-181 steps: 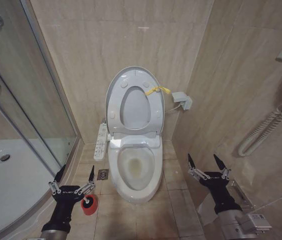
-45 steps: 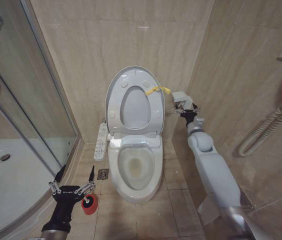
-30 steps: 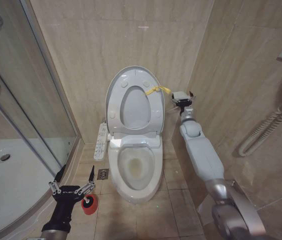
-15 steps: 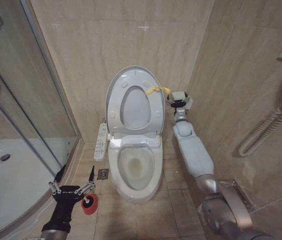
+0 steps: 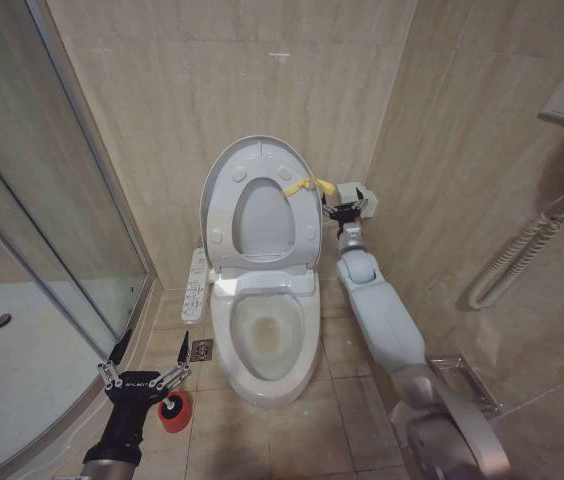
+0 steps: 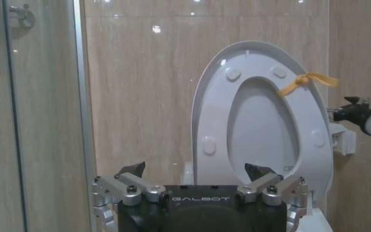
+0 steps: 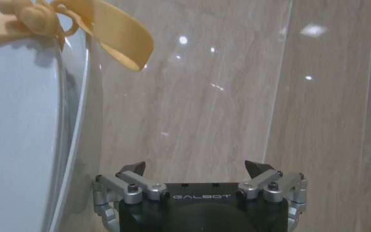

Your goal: Open the toilet lid, clean the toilet bowl with a toilet brush, close the toilet lid, and flush.

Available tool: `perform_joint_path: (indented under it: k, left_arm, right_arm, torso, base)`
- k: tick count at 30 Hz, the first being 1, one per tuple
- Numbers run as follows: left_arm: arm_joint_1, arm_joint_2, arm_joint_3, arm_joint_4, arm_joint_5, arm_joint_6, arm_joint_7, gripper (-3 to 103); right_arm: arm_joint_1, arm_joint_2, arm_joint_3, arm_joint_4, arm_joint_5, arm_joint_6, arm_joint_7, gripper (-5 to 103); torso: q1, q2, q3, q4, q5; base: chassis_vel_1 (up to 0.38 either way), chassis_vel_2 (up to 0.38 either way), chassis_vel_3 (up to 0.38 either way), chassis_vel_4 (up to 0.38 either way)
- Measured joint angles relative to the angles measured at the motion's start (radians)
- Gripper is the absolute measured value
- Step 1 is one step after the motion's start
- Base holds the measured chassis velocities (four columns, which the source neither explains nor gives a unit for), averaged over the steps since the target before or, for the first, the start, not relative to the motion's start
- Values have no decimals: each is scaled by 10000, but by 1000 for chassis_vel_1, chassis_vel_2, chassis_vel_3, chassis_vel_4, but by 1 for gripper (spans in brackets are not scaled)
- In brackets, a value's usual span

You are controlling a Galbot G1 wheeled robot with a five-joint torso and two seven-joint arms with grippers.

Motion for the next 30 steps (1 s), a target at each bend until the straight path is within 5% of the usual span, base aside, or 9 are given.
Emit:
perform_joint_path:
  k: [7, 13, 18, 30]
  left_arm:
    - [0, -1, -2, 0, 1, 0, -1, 100]
    - [0, 1, 1, 0, 0, 0, 1, 100]
    - [1, 0, 0, -1, 0, 0, 1, 100]
    - [0, 0, 0, -1, 0, 0, 0, 100]
  right_arm:
    - [-1592, -1136, -206, 2003, 882, -569, -164, 100]
    - [-3631, -2120, 634, 4722, 1604, -1364, -80, 100]
    - [-3996, -2433, 1171, 5030, 2118, -1840, 172, 100]
    - [-5652, -3269, 1760, 8100, 5695, -3956, 366, 100]
  torso:
    - [0, 0, 2, 26, 3]
    - [0, 0, 1, 15, 6]
    - [0, 0, 2, 9, 5]
    - [1, 0, 1, 7, -1]
  base:
    - [0, 0, 0, 0]
    - [0, 0, 0, 0]
    - [0, 0, 0, 0]
    - [0, 0, 0, 0]
